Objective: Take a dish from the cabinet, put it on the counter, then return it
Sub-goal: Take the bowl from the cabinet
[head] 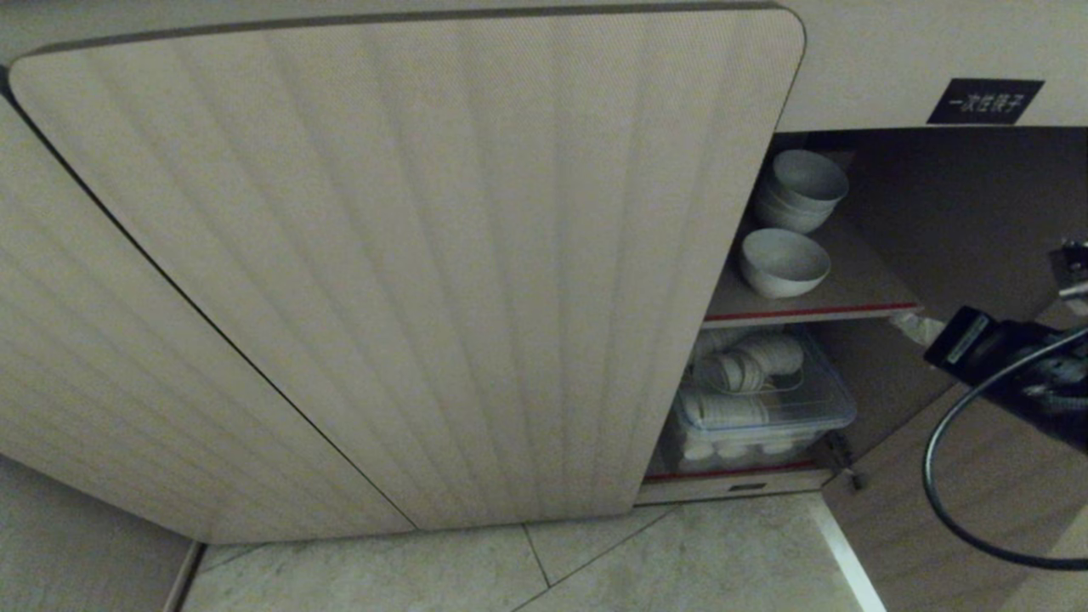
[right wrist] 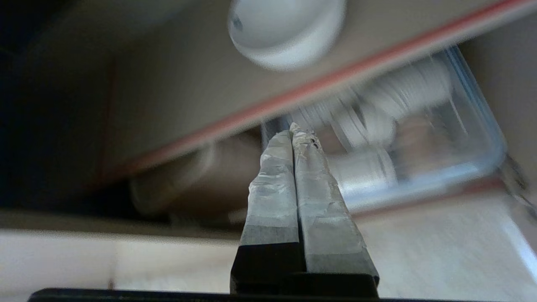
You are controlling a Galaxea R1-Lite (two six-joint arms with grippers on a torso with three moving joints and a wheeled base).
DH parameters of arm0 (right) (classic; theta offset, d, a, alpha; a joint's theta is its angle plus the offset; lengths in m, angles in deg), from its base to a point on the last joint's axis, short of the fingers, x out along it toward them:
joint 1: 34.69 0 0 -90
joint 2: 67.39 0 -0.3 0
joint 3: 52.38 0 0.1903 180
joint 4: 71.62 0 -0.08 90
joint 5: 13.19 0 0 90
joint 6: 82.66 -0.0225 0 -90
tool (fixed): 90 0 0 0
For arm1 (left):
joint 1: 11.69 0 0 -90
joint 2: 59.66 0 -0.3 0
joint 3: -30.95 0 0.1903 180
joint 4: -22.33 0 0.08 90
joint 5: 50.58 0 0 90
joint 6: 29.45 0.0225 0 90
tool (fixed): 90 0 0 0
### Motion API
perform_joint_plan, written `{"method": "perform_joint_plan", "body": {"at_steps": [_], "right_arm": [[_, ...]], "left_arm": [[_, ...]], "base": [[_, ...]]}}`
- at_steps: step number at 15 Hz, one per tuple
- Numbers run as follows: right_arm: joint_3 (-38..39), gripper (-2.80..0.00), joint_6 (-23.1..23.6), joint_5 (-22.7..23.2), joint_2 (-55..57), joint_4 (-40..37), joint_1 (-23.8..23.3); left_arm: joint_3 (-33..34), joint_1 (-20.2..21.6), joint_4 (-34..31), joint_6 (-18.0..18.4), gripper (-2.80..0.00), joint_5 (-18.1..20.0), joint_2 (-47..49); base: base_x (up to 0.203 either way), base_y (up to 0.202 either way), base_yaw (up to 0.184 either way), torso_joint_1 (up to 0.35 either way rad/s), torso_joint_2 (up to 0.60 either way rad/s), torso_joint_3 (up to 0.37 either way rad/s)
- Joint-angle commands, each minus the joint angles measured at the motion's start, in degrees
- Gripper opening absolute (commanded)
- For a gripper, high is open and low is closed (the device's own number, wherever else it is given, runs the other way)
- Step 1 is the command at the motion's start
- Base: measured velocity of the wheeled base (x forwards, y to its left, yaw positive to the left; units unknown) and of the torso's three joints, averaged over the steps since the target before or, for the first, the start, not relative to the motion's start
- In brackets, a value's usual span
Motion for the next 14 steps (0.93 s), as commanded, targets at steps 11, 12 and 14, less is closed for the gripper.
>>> {"method": "perform_joint_plan", "body": {"at_steps": [11,12,14], "right_arm": [[-1.95,-2.80,3.35,-0.35,12.84,11.58,-0.63],[-3.28,-2.80,3.57,-0.34,13.34,11.37,-0.74],[-5.90,-2.80,3.62,-0.34,14.93,11.25,-1.01]], "left_arm": [[0.00,0.02,0.00,-0.04,-2.80,-0.03,-0.02],[0.00,0.02,0.00,-0.04,-2.80,-0.03,-0.02],[0.00,0.02,0.00,-0.04,-2.80,-0.03,-0.02]], "base": [[0.000,0.000,0.000,0.000,0.00,0.000],[0.000,0.000,0.000,0.000,0.00,0.000],[0.000,0.000,0.000,0.000,0.00,0.000]]}}
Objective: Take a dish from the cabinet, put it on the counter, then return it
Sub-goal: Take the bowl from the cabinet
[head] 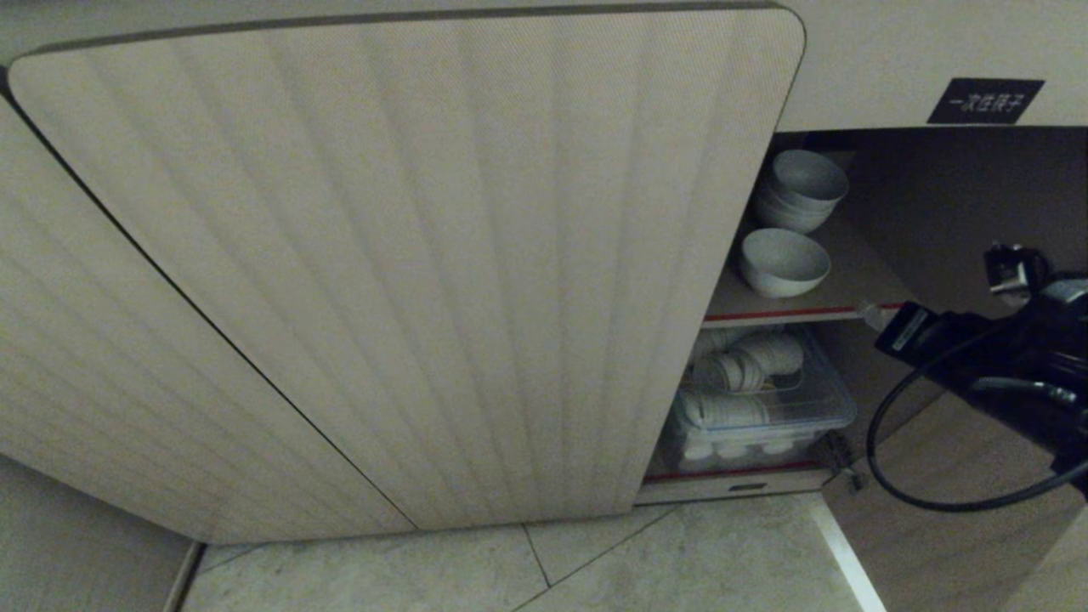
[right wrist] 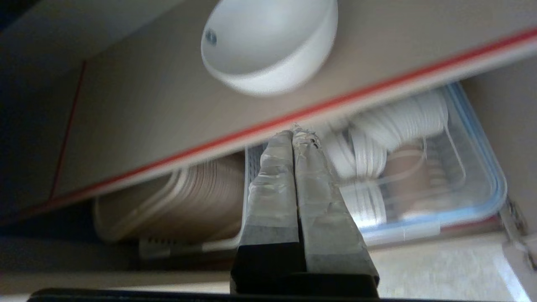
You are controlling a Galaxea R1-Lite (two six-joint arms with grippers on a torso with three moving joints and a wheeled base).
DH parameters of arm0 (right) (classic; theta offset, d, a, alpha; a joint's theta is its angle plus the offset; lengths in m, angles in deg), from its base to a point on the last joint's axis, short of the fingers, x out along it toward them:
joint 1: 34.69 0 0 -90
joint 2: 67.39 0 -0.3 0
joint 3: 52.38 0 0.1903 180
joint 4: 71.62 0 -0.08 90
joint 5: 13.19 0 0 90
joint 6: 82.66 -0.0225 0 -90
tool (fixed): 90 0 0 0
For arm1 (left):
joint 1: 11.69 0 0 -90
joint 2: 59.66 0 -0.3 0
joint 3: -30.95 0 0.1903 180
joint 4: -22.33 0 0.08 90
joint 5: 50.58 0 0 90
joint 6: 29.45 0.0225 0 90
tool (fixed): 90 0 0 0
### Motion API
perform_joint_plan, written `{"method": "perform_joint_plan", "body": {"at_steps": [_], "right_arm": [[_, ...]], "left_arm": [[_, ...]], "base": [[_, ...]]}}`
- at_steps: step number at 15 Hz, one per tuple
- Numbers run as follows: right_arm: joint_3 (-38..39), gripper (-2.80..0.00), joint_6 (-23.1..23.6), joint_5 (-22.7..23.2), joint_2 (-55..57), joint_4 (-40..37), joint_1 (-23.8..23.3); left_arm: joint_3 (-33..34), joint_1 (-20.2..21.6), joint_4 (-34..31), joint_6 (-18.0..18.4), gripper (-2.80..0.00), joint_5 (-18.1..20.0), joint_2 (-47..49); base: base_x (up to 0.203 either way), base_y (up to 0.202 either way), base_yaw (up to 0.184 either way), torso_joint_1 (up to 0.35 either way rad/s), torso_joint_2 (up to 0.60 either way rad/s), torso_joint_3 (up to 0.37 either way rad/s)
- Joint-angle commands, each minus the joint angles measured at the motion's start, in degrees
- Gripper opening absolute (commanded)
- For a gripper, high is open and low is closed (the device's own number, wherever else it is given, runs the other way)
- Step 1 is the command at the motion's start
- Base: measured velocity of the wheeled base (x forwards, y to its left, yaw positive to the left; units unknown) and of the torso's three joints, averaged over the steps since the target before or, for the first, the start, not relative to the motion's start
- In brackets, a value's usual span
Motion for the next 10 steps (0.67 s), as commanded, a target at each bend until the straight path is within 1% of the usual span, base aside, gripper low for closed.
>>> {"method": "perform_joint_plan", "body": {"at_steps": [1,2,6,10], "right_arm": [[-2.57,-1.72,-0.17,0.11,2.20,0.33,-0.66],[-3.34,0.00,-0.15,0.17,2.49,0.22,-1.04],[-5.18,0.00,-0.51,0.35,2.53,0.10,-2.53],[-7.96,0.00,-0.60,0.35,3.79,-0.06,-2.34]], "left_arm": [[0.00,0.02,0.00,-0.02,-2.80,-0.03,-0.02],[0.00,0.02,0.00,-0.02,-2.80,-0.03,-0.02],[0.00,0.02,0.00,-0.02,-2.80,-0.03,-0.02],[0.00,0.02,0.00,-0.02,-2.80,-0.03,-0.02]], "base": [[0.000,0.000,0.000,0.000,0.00,0.000],[0.000,0.000,0.000,0.000,0.00,0.000],[0.000,0.000,0.000,0.000,0.00,0.000],[0.000,0.000,0.000,0.000,0.00,0.000]]}}
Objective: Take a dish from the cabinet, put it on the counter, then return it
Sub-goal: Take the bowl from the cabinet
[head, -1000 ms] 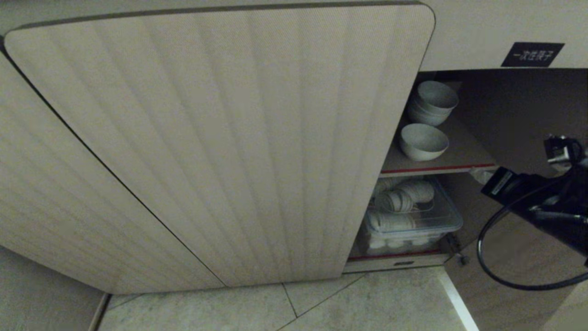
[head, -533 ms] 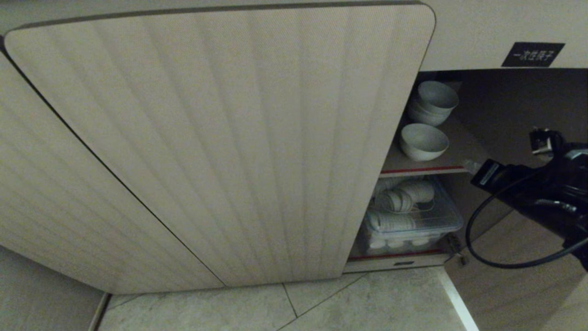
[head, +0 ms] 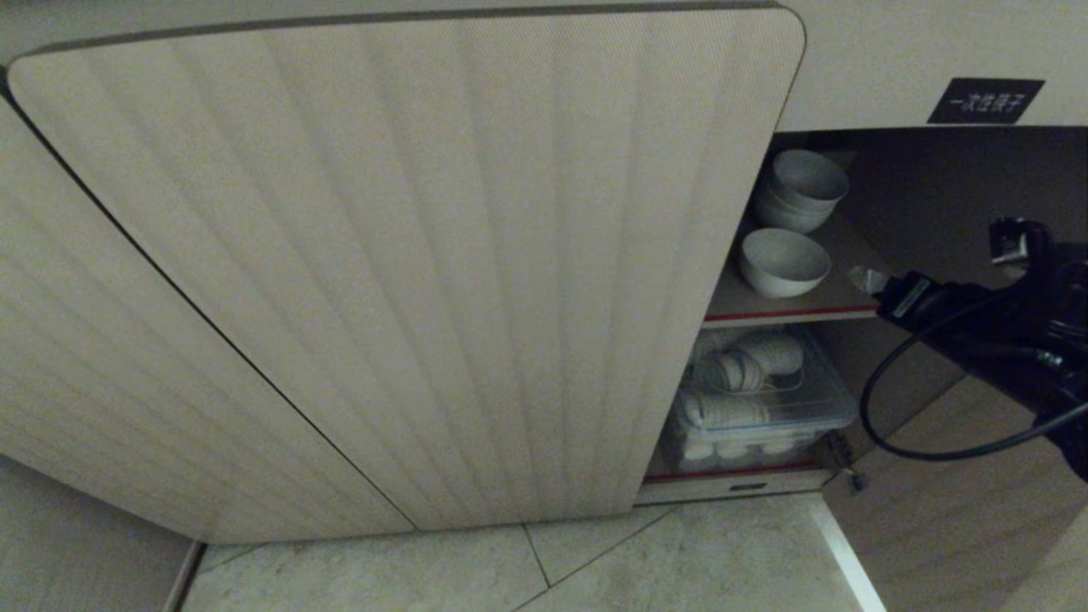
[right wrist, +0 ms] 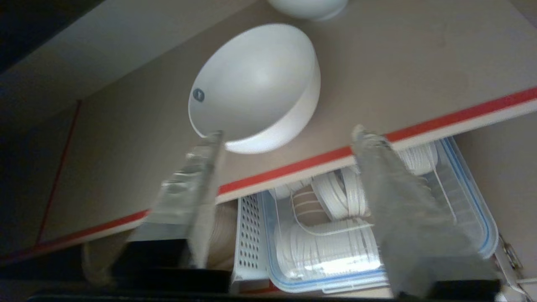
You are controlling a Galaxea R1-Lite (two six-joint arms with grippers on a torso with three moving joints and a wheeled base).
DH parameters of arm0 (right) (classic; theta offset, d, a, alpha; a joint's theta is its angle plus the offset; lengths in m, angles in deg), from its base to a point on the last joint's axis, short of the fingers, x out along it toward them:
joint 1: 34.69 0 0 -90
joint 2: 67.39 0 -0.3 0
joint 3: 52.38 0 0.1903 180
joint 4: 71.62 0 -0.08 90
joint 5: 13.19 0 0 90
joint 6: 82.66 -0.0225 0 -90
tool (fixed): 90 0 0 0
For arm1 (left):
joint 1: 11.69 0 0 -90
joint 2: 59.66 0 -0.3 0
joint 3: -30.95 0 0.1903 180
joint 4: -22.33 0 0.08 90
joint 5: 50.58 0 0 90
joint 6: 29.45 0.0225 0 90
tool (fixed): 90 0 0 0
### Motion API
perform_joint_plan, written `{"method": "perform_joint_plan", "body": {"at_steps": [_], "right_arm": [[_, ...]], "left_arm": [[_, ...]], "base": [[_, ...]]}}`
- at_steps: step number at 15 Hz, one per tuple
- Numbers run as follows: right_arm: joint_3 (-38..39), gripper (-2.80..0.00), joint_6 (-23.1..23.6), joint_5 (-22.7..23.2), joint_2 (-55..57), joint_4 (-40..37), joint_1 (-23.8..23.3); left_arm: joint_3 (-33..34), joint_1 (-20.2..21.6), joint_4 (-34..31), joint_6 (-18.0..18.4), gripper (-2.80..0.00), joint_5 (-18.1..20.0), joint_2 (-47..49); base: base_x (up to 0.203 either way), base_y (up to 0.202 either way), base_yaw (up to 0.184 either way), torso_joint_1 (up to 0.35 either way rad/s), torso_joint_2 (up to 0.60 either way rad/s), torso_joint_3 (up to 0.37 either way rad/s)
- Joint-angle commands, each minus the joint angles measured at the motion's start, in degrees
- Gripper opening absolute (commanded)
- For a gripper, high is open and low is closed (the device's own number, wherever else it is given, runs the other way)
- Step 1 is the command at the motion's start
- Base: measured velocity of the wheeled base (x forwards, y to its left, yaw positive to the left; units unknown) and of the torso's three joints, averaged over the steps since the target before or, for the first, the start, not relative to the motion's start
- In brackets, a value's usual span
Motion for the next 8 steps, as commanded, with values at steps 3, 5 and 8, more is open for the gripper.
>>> {"method": "perform_joint_plan", "body": {"at_steps": [3,5,8], "right_arm": [[-1.58,0.00,0.05,0.01,2.06,0.42,1.44],[-3.23,0.00,0.30,-0.06,3.63,0.03,2.73],[-4.76,0.00,0.46,-0.17,5.11,-1.31,3.52]], "left_arm": [[0.00,0.02,0.00,-0.04,-2.80,0.00,-0.02],[0.00,0.02,0.00,-0.04,-2.80,0.00,-0.02],[0.00,0.02,0.00,-0.04,-2.80,0.00,-0.02]], "base": [[0.000,0.000,0.000,0.000,0.00,0.000],[0.000,0.000,0.000,0.000,0.00,0.000],[0.000,0.000,0.000,0.000,0.00,0.000]]}}
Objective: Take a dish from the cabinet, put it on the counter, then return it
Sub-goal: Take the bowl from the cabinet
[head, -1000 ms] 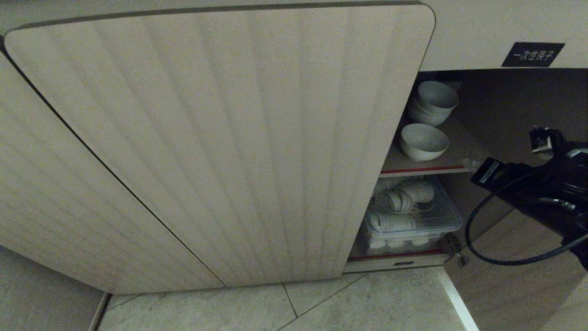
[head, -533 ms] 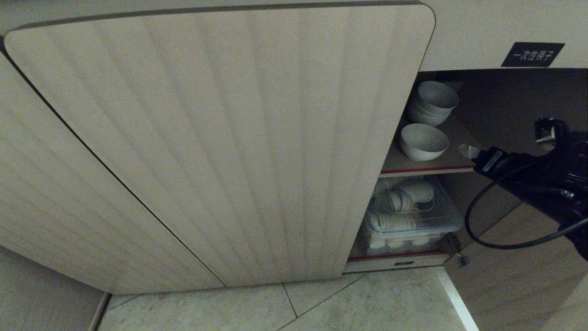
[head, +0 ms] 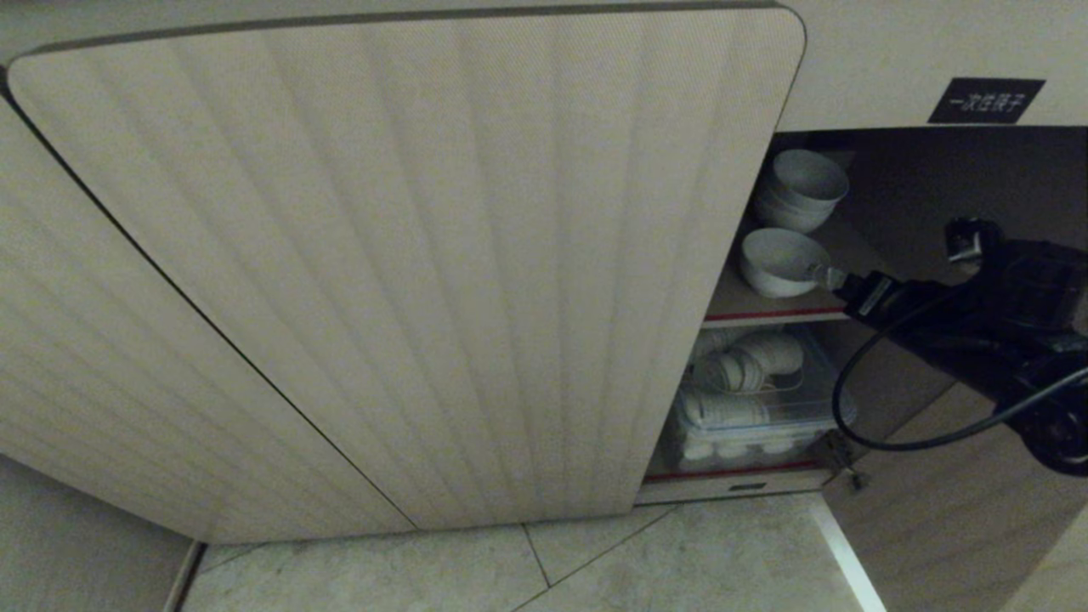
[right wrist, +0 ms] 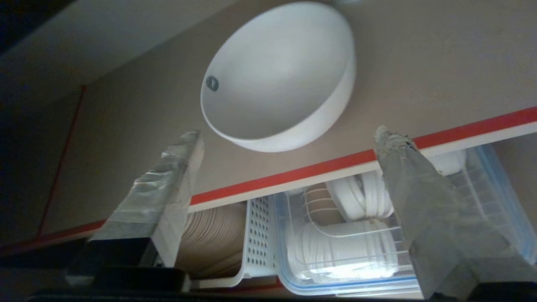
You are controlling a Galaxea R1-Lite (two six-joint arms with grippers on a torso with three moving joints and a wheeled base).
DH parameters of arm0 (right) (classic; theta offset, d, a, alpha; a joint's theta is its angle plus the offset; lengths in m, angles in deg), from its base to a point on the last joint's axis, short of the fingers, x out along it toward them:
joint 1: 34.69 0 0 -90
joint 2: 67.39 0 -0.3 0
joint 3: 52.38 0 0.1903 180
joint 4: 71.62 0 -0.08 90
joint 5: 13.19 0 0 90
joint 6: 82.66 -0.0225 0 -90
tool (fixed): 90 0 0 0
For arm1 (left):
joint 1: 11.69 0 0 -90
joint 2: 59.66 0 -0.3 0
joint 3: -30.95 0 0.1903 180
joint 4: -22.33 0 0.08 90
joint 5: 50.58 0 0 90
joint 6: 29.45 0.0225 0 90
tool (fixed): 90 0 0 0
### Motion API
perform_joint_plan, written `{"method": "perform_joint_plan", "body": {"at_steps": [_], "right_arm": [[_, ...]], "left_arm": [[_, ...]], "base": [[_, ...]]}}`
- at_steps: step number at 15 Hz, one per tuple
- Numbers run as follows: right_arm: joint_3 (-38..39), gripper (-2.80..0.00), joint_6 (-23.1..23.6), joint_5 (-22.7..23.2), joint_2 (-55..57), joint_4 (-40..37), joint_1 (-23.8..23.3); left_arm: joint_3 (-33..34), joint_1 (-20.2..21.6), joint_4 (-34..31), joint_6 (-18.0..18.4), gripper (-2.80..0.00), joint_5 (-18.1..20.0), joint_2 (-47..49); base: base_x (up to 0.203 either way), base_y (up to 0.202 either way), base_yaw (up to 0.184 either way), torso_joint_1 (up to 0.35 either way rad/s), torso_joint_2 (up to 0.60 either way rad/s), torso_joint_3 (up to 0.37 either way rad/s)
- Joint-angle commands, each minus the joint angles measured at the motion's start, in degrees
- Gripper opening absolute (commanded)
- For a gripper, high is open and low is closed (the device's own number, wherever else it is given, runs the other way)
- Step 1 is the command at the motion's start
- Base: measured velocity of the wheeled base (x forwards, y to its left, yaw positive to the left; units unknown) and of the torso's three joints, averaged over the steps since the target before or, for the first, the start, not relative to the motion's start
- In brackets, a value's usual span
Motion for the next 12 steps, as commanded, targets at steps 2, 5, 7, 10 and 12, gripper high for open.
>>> {"method": "perform_joint_plan", "body": {"at_steps": [2,5,7,10,12], "right_arm": [[-2.18,0.00,-0.14,0.01,2.21,-0.15,0.39],[-5.58,0.00,-0.11,-0.07,2.70,-3.83,-0.02],[-6.82,0.00,-0.06,-0.07,2.86,-5.94,-0.23],[-9.16,0.00,-0.08,-1.11,4.15,-7.29,-0.26],[-12.57,0.00,-0.12,-2.92,5.27,-9.93,-0.26]], "left_arm": [[0.00,0.02,0.00,-0.02,-2.80,-0.03,-0.02],[0.00,0.02,0.00,-0.02,-2.80,-0.03,-0.02],[0.00,0.02,0.00,-0.02,-2.80,-0.03,-0.02],[0.00,0.02,0.00,-0.02,-2.80,-0.03,-0.02],[0.00,0.02,0.00,-0.02,-2.80,-0.03,-0.02]], "base": [[0.000,0.000,0.000,0.000,0.00,0.000],[0.000,0.000,0.000,0.000,0.00,0.000],[0.000,0.000,0.000,0.000,0.00,0.000],[0.000,0.000,0.000,0.000,0.00,0.000],[0.000,0.000,0.000,0.000,0.00,0.000]]}}
